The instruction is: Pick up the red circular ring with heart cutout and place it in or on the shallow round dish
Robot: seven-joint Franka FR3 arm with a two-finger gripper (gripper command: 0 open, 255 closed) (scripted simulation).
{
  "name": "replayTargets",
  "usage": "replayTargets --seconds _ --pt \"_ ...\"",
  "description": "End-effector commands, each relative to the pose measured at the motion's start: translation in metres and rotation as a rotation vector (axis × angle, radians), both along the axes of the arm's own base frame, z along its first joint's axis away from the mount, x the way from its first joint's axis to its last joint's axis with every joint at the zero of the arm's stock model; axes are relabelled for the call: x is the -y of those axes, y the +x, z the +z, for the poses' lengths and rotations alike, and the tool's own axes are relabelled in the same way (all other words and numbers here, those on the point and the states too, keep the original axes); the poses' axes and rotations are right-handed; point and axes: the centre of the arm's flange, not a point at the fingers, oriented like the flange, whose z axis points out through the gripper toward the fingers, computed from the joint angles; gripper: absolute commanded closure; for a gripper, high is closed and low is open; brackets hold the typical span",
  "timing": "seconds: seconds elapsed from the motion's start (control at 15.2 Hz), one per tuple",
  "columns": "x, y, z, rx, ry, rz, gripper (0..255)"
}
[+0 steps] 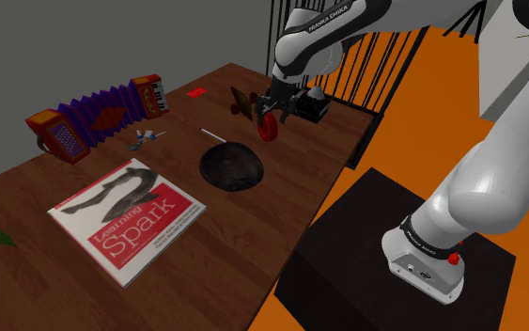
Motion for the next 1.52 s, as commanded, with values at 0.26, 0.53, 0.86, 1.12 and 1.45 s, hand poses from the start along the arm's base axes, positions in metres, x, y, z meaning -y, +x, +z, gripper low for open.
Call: replayTargets --seconds 0.26,0.53,0.86,1.12,1.45 --pt "0.000 0.000 0.000 0.000 0.000 0.000 255" --pt "0.000 0.000 0.000 0.000 0.000 0.000 255" --pt "0.000 0.000 0.011 0.000 0.000 0.000 255" --pt "0.000 0.000 0.032 0.000 0.000 0.000 255" --pt "0.000 0.000 0.058 0.000 0.000 0.000 255"
